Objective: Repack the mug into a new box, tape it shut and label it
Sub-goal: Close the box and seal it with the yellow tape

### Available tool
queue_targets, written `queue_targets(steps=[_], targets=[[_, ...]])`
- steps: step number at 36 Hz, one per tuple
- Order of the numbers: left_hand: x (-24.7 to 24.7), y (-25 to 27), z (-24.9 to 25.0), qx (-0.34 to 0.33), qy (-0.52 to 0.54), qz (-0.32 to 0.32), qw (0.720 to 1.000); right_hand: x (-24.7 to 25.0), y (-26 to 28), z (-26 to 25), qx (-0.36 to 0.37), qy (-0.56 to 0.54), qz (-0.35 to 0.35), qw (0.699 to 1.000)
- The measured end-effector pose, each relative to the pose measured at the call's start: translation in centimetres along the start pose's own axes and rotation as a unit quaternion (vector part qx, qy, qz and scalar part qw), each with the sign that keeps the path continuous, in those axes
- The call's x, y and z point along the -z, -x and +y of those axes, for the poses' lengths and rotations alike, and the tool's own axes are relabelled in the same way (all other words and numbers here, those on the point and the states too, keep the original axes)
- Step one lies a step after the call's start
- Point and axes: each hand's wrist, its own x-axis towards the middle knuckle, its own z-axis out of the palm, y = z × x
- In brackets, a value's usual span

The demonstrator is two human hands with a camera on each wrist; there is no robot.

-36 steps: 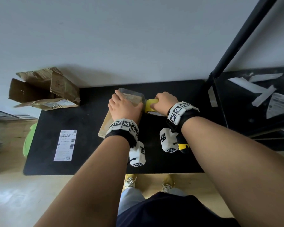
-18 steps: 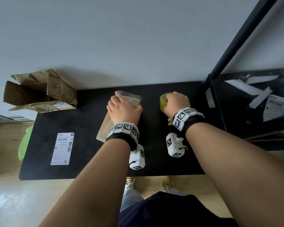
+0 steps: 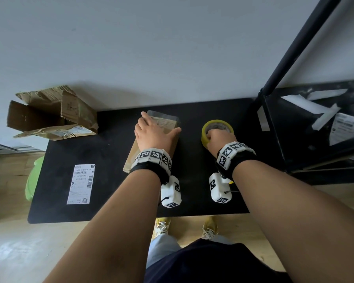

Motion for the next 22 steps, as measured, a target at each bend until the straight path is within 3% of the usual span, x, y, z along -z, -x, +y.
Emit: queue_targets(steps=[2, 6, 9, 14, 19, 22], targets=[[0.4, -0.2, -0.2, 0.008, 0.021, -0.015, 1.000, 0.1, 0.2, -0.6, -0.007, -0.027, 0.005, 1.000], [1.4, -1.4, -1.1, 0.031, 0.090, -0.045, 0.994, 0.5, 0.8, -1.6, 0.000, -0.087, 0.156, 0.984], [2.0, -2.4, -2.1, 0.060, 0.117, -0.075, 0.989, 1.8, 1.4, -2.9, 0.028, -0.176, 0.145, 0.973], [2.9, -2.8, -3.5, 0.020, 0.125, -0.091, 0.988, 1.7, 1.9, -5.9, 0.065, -0.310, 0.130, 0.940], [3.6, -2.8, -4.9, 0.021, 0.142, -0.113, 0.983, 1.3, 1.9, -7.4, 0.052, -0.337, 0.122, 0.932], [3.0, -2.9, -6.0, 0.051, 0.238, -0.149, 0.959, 1.2, 1.8, -7.8, 0.050, -0.336, 0.114, 0.934]])
